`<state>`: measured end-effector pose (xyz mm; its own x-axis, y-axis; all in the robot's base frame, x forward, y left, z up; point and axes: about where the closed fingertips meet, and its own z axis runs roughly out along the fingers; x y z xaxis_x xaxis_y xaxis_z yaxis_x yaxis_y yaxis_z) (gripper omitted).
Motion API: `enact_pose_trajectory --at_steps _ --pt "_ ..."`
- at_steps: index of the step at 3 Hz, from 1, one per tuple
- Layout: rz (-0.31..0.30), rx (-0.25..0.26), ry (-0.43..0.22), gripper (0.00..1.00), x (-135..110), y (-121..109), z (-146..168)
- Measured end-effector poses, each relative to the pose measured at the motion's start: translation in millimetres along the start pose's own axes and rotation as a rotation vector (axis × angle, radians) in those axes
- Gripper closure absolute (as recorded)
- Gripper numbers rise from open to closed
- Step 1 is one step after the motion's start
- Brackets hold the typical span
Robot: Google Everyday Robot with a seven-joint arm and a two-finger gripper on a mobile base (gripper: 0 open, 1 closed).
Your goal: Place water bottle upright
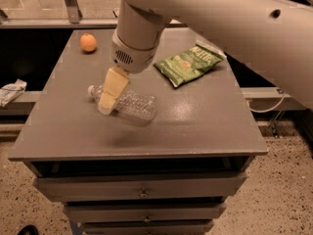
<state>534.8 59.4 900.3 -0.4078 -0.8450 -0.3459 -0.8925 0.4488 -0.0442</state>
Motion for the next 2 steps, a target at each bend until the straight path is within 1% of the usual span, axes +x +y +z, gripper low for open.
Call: enact_pose_trajectory --at_steps 1,2 --pt "0.03 0.017 -0.001 0.0 -3 -7 27" --pt "0.057 0.018 0.005 0.0 -4 -10 45"
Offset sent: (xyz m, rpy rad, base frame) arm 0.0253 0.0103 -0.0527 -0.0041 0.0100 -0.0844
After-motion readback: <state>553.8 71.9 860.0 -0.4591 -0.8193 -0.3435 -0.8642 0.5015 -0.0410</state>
